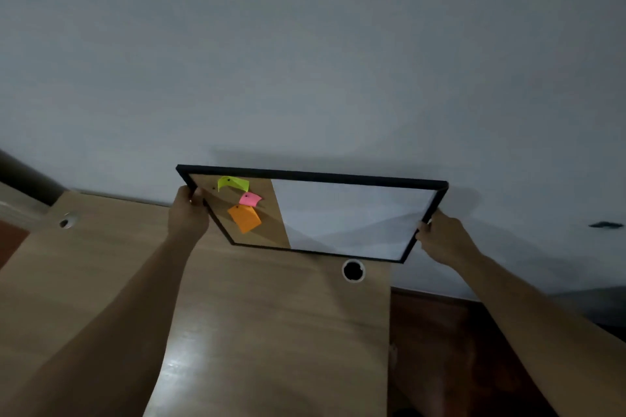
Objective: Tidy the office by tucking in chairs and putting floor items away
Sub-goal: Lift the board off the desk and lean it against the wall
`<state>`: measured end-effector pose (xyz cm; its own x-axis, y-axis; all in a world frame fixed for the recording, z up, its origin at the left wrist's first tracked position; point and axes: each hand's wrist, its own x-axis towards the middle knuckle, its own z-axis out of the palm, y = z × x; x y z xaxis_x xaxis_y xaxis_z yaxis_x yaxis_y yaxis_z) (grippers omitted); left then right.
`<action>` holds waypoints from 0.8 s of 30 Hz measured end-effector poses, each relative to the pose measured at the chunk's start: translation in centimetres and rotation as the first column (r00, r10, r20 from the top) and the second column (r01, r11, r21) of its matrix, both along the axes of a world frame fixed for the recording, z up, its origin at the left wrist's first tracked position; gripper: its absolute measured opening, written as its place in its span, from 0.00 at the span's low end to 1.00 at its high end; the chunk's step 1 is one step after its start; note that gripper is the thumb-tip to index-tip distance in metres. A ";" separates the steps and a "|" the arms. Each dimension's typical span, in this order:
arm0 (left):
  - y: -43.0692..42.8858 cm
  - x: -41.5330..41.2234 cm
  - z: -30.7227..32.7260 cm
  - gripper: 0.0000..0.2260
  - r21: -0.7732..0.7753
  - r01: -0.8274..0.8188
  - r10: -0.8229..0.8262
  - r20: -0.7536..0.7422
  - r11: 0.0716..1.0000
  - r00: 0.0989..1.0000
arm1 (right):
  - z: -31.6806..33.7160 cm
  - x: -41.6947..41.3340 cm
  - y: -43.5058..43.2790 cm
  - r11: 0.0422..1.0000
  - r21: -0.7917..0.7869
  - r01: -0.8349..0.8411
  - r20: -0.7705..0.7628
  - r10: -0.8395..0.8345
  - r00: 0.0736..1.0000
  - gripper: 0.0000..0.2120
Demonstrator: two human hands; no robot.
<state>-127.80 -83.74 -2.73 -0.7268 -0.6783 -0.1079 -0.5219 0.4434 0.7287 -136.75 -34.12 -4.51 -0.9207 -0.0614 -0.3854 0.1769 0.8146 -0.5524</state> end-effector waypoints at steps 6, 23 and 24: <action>2.5 6.9 -0.7 0.17 0.012 0.170 -0.165 -0.187 0.985 0.968 | 2.6 6.7 6.5 0.987 -0.067 0.146 -0.073 -0.151 0.986 0.23; 20.9 10.5 8.8 0.13 0.172 0.451 -0.332 -0.463 0.876 0.822 | 16.3 23.6 26.2 0.904 -0.144 0.401 -0.362 -0.426 0.829 0.20; 22.2 10.3 9.3 0.14 0.175 0.462 -0.338 -0.471 0.869 0.815 | 17.1 24.0 27.4 0.903 -0.143 0.406 -0.374 -0.429 0.822 0.21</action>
<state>-117.53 -61.55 6.62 -0.9436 -0.3047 0.1297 0.0344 0.2994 0.9535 -112.76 -6.71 12.61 -0.9356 0.3531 0.0005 0.2555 0.6782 -0.6890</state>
